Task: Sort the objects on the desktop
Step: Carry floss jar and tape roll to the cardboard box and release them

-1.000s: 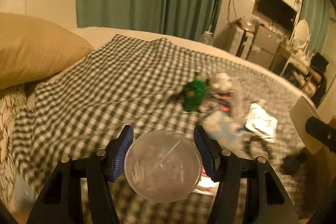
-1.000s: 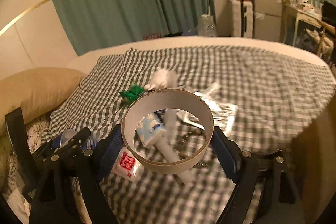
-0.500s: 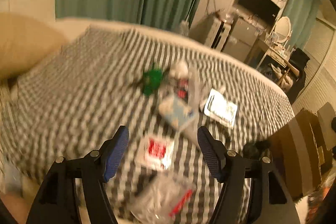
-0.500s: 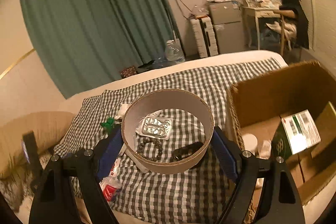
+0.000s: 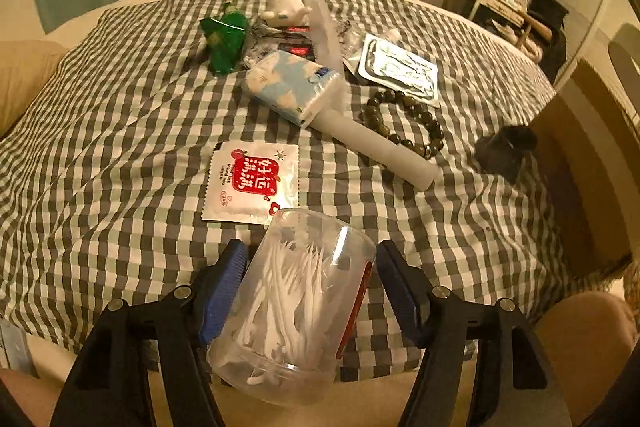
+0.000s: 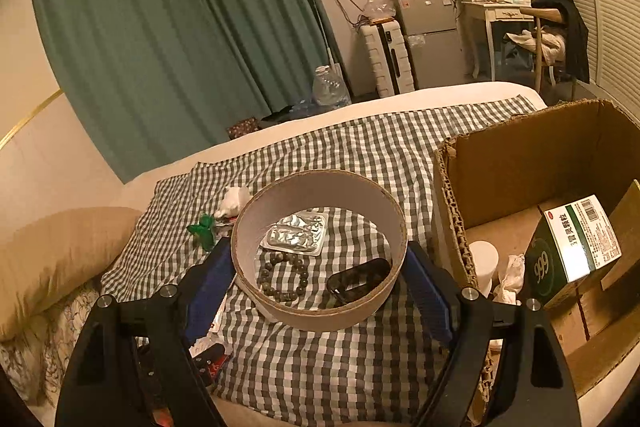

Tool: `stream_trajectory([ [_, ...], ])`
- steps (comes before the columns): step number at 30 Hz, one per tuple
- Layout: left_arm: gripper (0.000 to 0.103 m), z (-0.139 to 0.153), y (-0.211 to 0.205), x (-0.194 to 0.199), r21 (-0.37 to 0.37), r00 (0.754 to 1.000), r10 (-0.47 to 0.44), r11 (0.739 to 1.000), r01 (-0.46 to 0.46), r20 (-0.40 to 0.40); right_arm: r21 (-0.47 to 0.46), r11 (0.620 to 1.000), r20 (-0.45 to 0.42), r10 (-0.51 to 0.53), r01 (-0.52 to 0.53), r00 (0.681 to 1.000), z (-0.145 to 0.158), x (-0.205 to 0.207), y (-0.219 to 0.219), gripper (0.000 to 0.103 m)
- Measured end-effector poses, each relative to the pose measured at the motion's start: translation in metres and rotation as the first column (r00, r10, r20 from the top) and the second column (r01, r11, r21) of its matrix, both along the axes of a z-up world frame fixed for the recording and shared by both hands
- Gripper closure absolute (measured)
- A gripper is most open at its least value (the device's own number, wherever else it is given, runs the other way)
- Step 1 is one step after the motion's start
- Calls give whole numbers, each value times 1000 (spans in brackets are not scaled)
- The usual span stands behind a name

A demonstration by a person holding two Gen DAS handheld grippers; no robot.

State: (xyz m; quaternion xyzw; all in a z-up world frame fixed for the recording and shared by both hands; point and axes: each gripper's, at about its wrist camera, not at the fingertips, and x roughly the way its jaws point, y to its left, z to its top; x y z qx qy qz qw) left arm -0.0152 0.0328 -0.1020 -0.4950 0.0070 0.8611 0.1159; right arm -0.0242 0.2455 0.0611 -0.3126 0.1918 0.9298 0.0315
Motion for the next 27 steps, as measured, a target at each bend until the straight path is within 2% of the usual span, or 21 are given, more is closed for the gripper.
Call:
stream_trajectory([
  [4,30,-14,6,-5,-62,999,-9,998,12,47,-4,1000,5,-4,4,1000,-4,0,1,20],
  [7,32,-13,7,-4,-63,1000,-3,998,5,30,5,1000,4,-5,5,1000,-3,2,3,20],
  [10,33,-5,6,-2,-49,1000,-4,999,4,12,11,999,-17,-52,52,999,3,12,15,20],
  [13,35,23,6,-1,24,999,31,999,-31,-24,12,996,-10,-85,85,996,11,22,39,20],
  [15,37,48,15,-1,101,999,19,995,-14,-47,39,992,7,-122,122,993,15,28,55,20],
  [18,38,94,47,0,158,992,-39,986,58,-122,57,985,27,-166,164,986,18,40,84,20],
  [22,38,150,110,5,236,961,-170,946,222,-220,66,970,43,-238,235,970,21,54,121,20],
  [24,39,168,148,8,260,939,-245,916,306,-242,64,965,38,-257,254,966,25,59,135,20],
  [25,39,176,171,10,281,926,-288,892,353,-245,70,961,36,-270,267,962,28,62,141,20],
  [27,39,184,200,13,309,910,-333,863,400,-248,81,955,35,-289,285,957,33,67,155,20],
])
